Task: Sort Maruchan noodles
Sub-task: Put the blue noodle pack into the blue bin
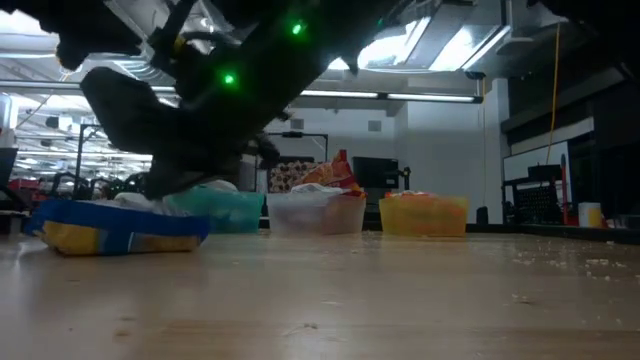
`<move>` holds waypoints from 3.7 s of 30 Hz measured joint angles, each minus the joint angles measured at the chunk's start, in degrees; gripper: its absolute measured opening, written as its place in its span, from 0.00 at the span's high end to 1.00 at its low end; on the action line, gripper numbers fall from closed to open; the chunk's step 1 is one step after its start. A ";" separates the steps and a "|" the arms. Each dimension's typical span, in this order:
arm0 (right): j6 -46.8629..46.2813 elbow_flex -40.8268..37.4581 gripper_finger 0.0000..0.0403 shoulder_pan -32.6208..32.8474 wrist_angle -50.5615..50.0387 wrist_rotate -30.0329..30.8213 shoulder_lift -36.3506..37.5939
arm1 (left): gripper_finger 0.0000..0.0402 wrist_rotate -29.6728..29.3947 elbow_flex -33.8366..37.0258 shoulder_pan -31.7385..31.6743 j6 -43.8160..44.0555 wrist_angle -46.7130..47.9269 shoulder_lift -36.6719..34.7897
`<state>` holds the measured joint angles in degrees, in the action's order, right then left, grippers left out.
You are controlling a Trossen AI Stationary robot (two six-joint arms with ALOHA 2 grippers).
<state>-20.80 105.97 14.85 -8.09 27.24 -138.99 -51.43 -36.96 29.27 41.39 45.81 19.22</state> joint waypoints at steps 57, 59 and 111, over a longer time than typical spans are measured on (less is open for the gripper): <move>1.92 -13.47 0.30 1.99 19.30 4.66 3.75 | 0.79 26.72 14.48 -2.27 26.10 -32.11 50.04; 1.37 -14.66 0.30 1.99 19.95 4.65 3.75 | 0.79 26.72 14.42 -2.27 26.12 -34.85 51.68; -2.78 -19.87 1.00 0.61 23.01 8.32 4.08 | 0.80 19.56 14.48 -3.83 25.11 -54.14 55.06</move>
<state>-23.57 86.11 15.46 14.92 35.57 -134.91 -31.87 -22.48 25.44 66.50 -8.34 74.28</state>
